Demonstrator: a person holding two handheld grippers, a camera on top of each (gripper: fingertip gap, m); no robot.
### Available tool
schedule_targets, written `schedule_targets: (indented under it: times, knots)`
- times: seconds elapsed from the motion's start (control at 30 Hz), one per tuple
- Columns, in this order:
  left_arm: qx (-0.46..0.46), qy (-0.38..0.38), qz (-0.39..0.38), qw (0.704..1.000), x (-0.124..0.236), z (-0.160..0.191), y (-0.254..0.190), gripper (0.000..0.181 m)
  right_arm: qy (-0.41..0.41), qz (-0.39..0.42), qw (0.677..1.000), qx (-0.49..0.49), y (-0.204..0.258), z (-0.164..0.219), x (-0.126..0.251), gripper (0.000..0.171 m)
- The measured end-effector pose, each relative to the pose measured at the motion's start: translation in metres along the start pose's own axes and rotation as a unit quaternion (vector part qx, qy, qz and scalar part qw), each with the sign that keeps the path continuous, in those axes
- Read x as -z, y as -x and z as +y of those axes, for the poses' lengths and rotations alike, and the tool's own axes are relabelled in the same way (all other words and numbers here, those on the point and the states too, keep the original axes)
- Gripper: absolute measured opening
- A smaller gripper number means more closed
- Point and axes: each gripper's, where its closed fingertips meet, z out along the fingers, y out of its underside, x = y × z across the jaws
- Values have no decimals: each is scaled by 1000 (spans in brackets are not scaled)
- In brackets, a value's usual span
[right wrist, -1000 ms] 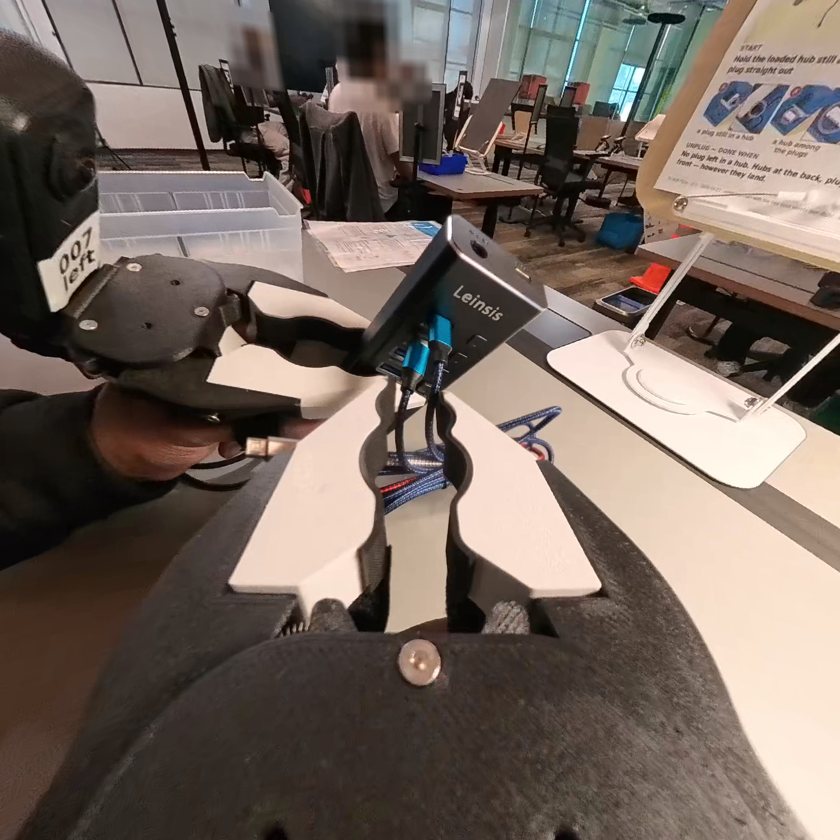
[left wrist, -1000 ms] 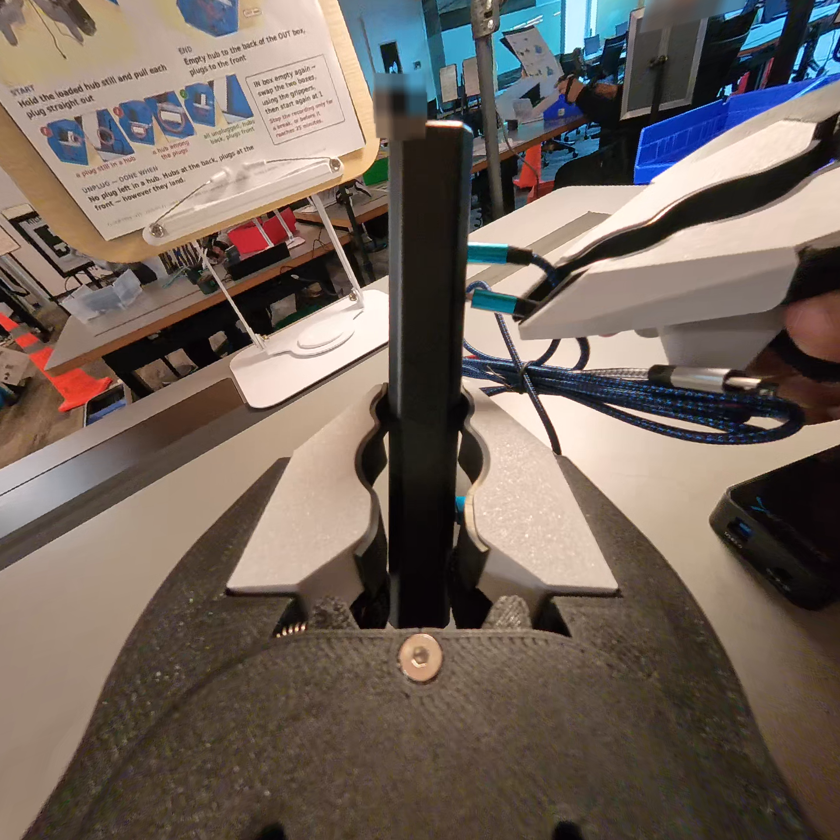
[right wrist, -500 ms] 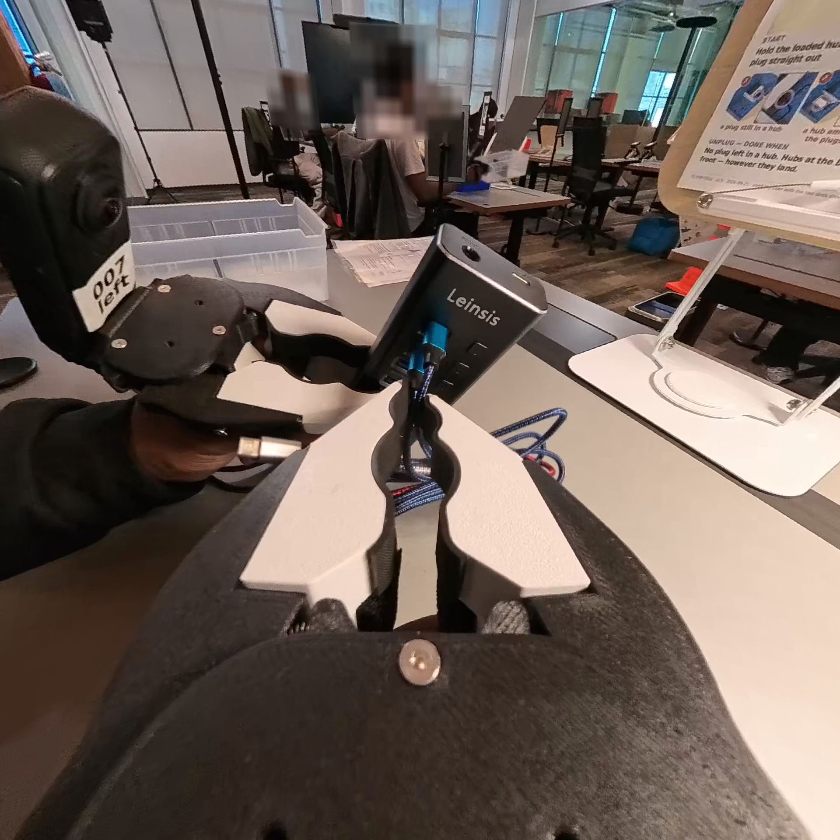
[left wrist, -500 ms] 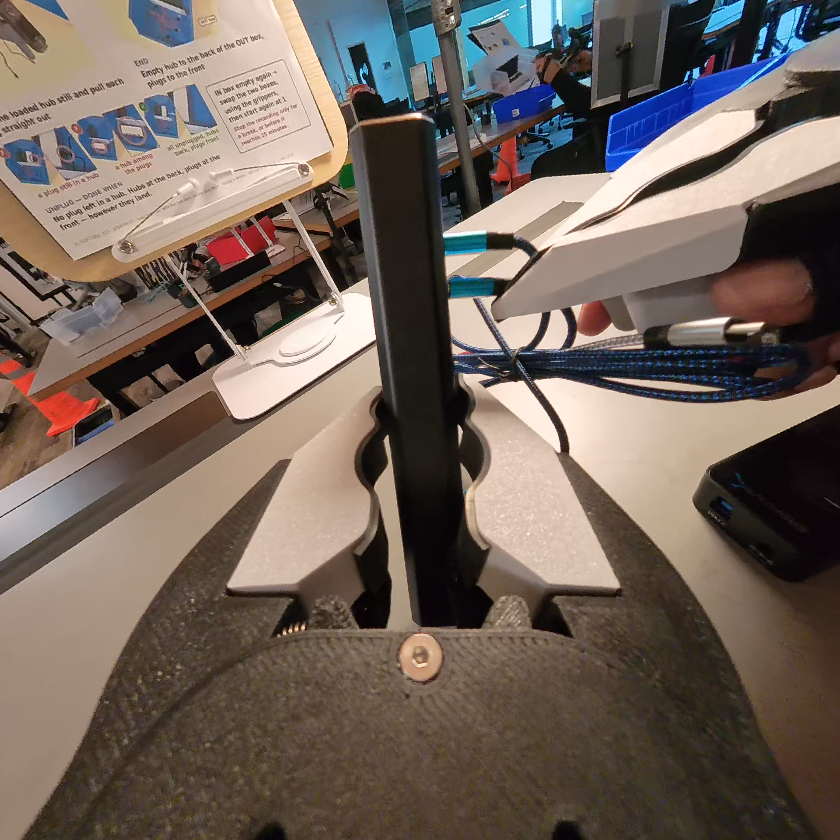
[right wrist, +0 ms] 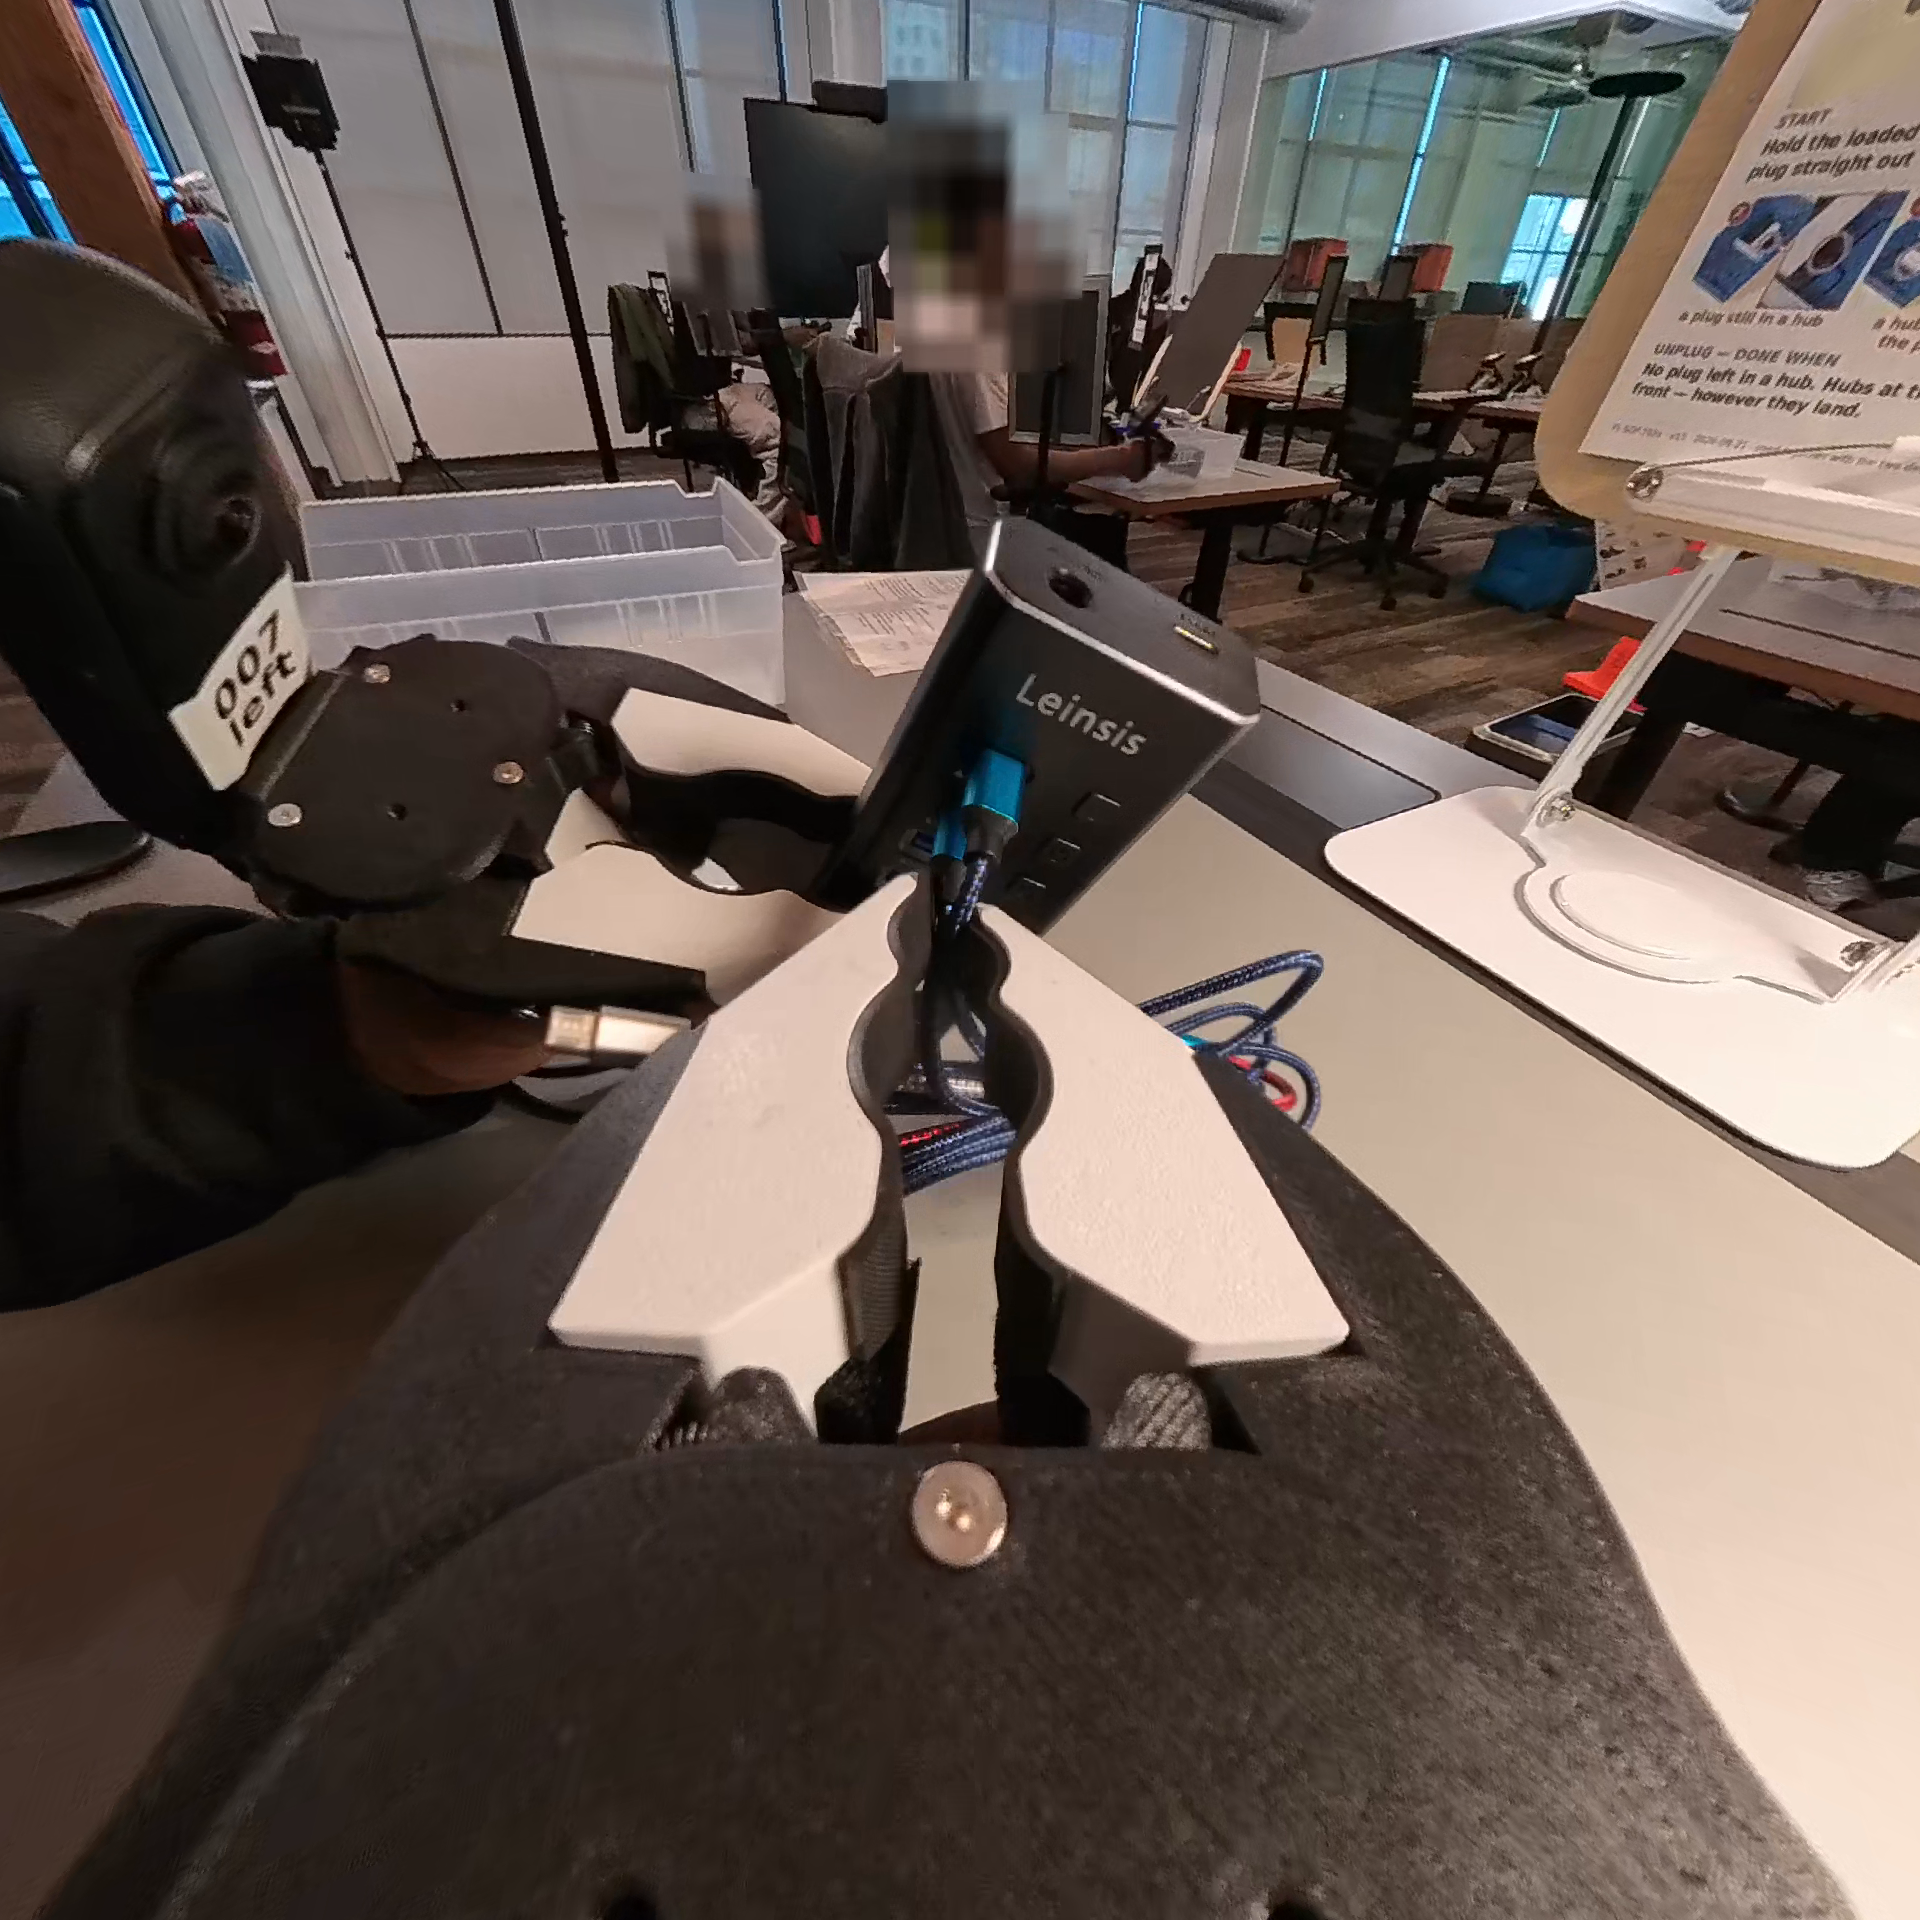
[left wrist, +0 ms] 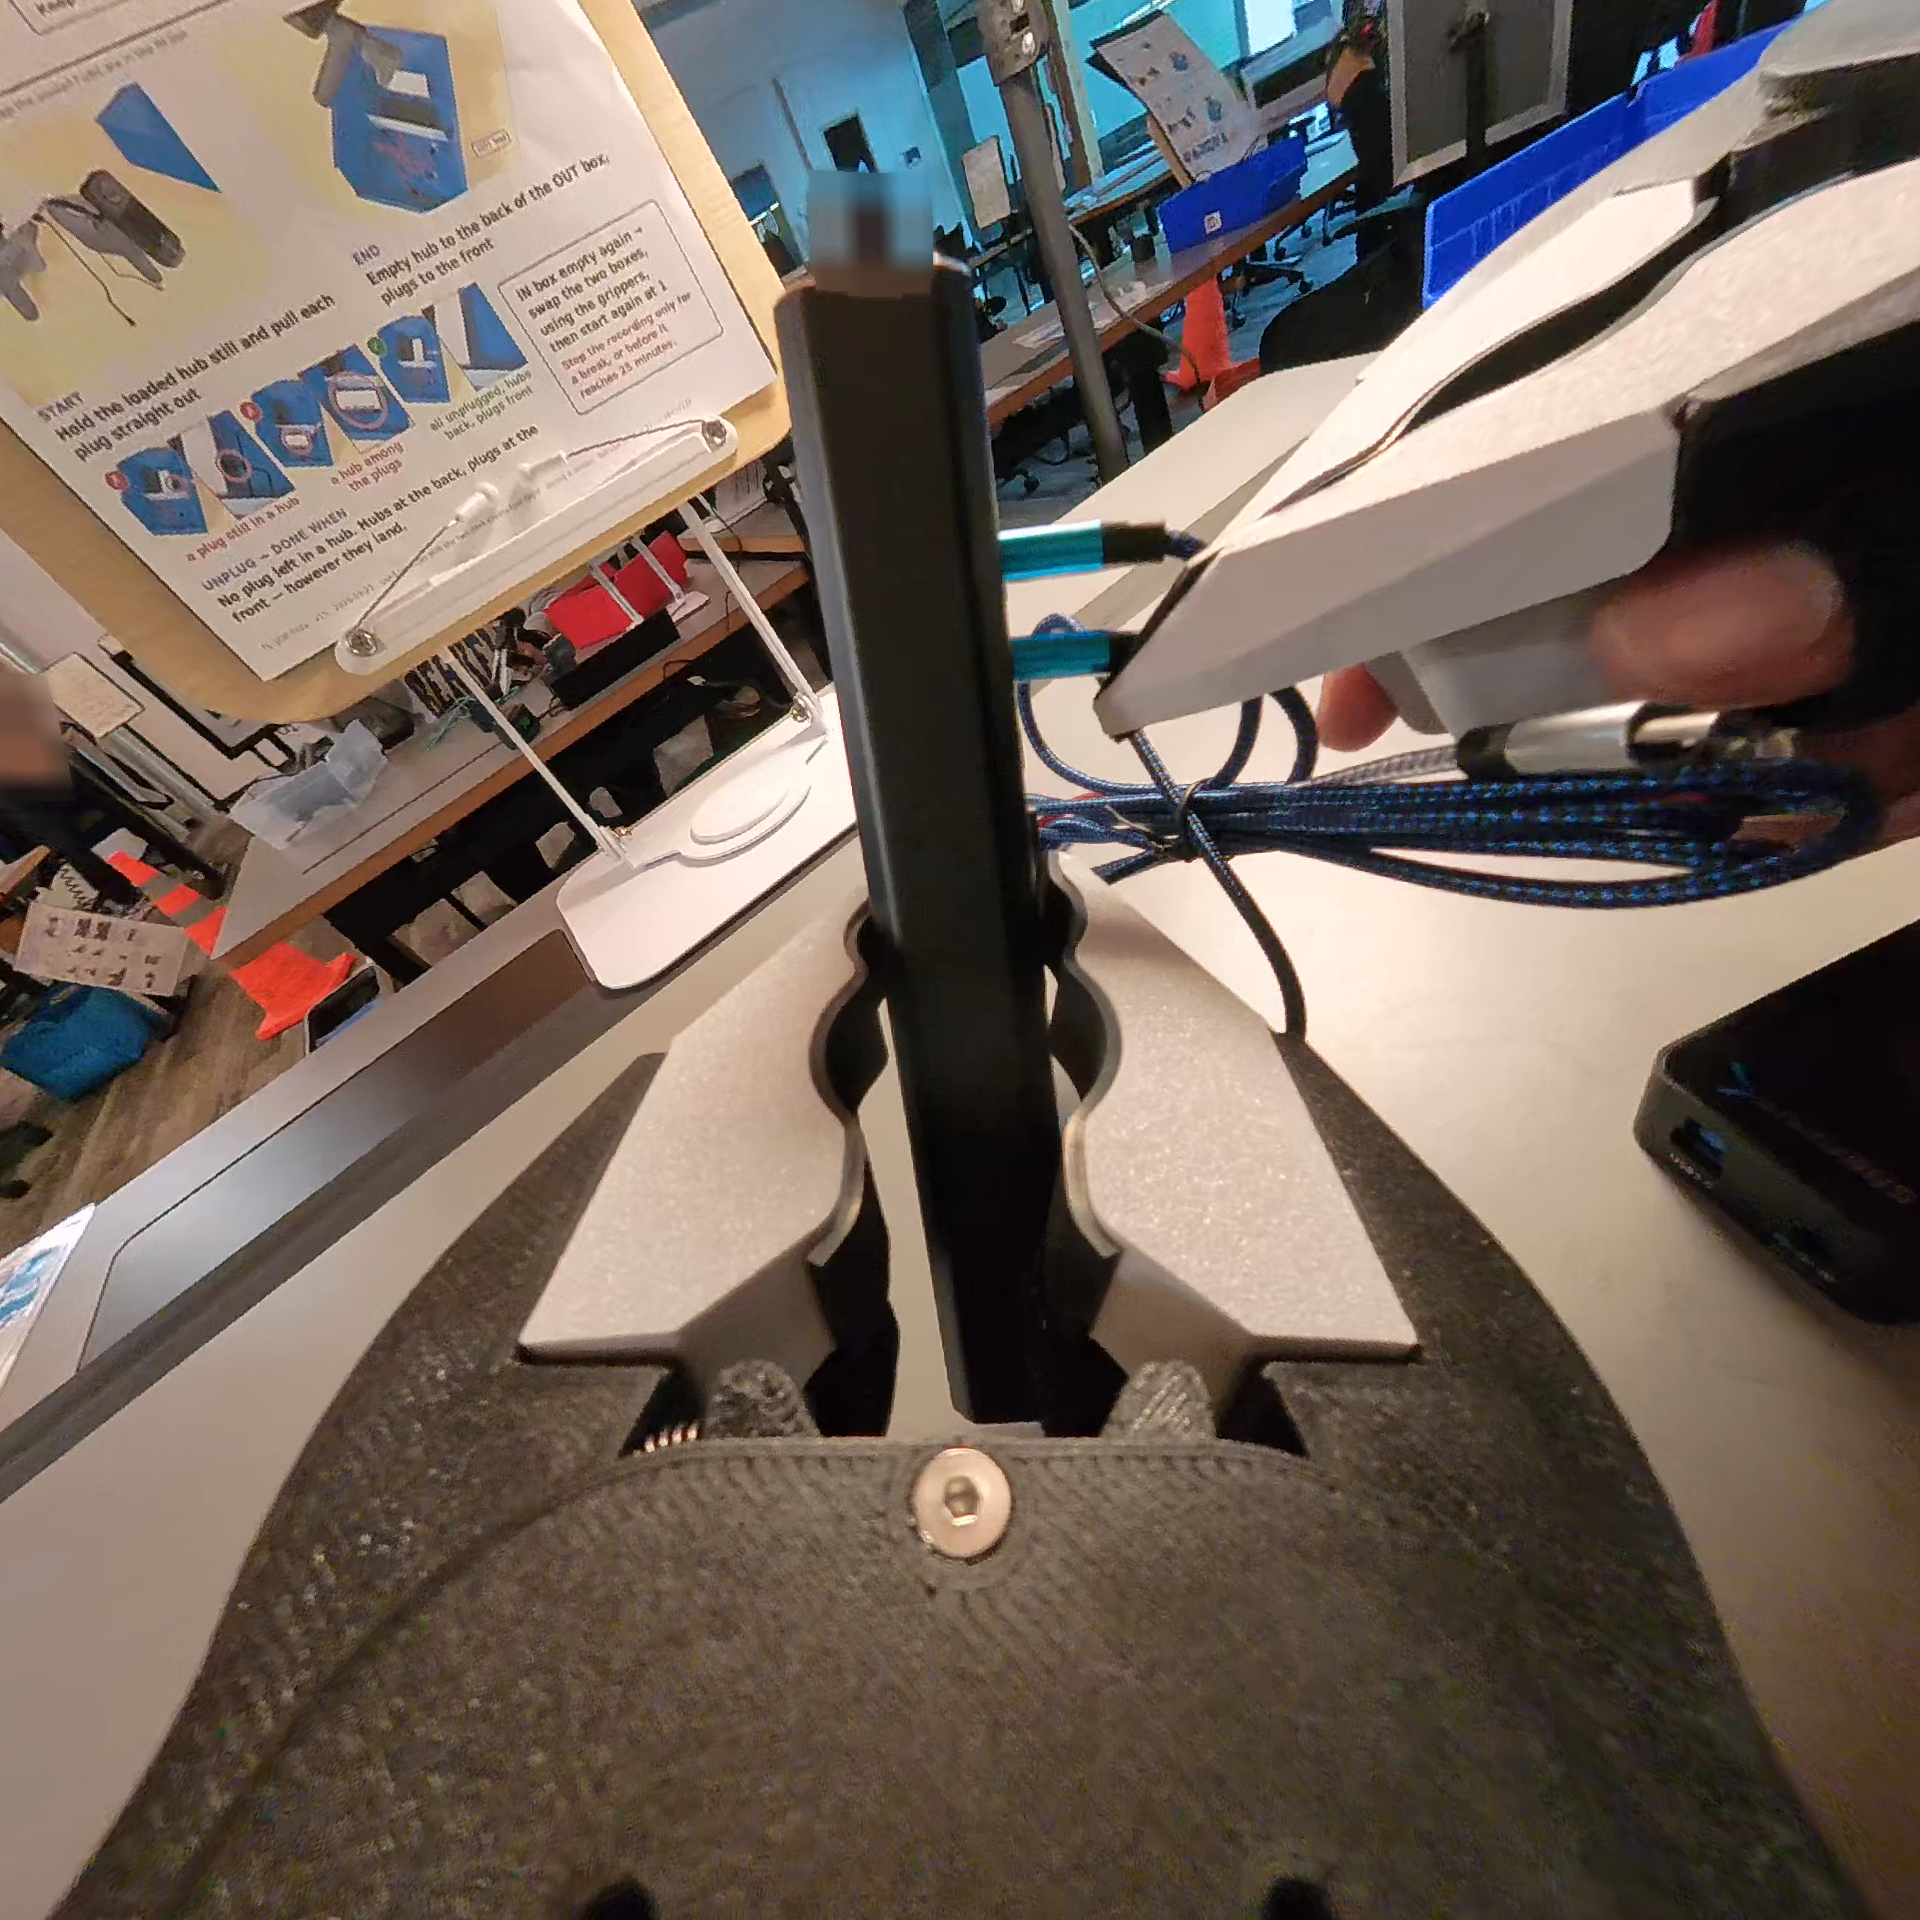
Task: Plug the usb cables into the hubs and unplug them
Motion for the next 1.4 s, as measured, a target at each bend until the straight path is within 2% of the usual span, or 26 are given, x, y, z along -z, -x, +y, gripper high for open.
schedule_targets:
  times: [0.1,0.2,0.33,0.47,0.6,0.73,0.83,0.97,1.07,1.13,1.27,1.4]
  knots:
    - [10,5,-1,1000,0,1,1,30,5,3,1000,2,-1,1,-1,2]
    - [80,8,28,996,-3,4,-1,30,6,11,1000,-2,-3,1,-3,4]
    - [168,26,38,985,-5,15,8,29,-1,6,1000,17,-2,0,1,26]
    - [312,1,82,946,-3,18,22,28,-30,8,999,34,-8,-5,13,30]
    - [387,-31,163,907,0,10,16,28,-51,19,998,45,-18,-9,23,30]
    - [387,-52,253,885,3,-7,-11,28,-78,16,997,19,-30,-20,34,31]
    - [370,-66,308,874,8,-20,-33,28,-79,-10,997,-13,-33,-19,40,40]
    - [318,-32,324,890,8,-17,-53,26,-63,-66,993,-71,-29,-7,41,44]
    - [312,-9,352,882,8,-12,-67,26,-55,-95,988,-113,-27,2,38,43]
    - [324,17,364,873,7,-6,-75,29,-37,-97,987,-118,-26,11,34,34]
    - [379,52,371,846,2,3,-76,30,-4,-85,986,-144,-35,25,30,33]
    - [417,43,325,848,-3,3,-55,34,29,-64,978,-198,-50,40,28,32]
